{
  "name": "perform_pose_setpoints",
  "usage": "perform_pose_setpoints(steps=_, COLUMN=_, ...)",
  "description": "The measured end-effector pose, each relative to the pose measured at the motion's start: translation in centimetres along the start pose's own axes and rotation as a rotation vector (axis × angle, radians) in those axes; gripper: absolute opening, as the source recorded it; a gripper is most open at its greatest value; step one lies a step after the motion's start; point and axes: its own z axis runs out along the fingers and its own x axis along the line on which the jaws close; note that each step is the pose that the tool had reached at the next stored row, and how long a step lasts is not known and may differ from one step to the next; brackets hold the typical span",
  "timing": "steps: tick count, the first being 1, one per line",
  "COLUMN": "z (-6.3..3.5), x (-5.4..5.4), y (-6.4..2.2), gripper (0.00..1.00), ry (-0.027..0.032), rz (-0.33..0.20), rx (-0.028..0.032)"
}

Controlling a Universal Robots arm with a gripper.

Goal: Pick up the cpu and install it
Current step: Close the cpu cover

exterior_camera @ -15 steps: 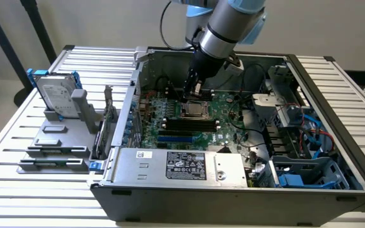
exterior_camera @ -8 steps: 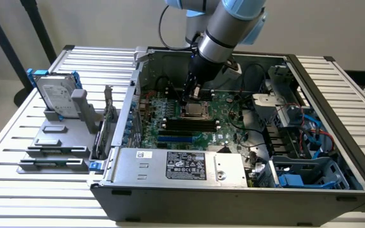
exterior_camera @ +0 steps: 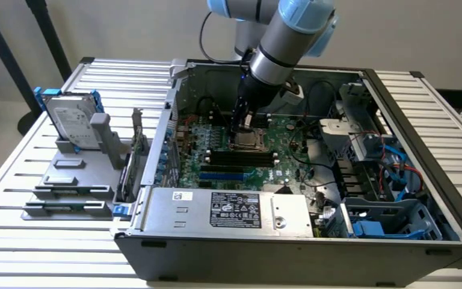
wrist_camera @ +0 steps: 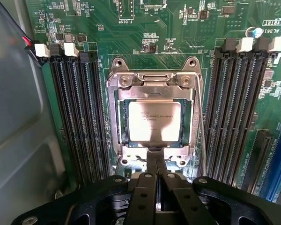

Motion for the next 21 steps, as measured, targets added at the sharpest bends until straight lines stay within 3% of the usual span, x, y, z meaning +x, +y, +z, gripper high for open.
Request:
perform_pose_setpoints(steps=9, z=0.17, x=0.0, y=0.03, gripper=0.11, ry=0.0008, rz=0.000, rx=-0.0035)
perform_pose_setpoints(steps=13, z=-0.68, x=-0.3, y=-0.63, gripper=0.11, ry=0.0031, rz=-0.001, rx=-0.0030)
perform_pose_setpoints(steps=21, z=-1.17, x=-1.5, y=-2.44, gripper=0.11, ry=0.0078, rz=-0.003, rx=-0.0028)
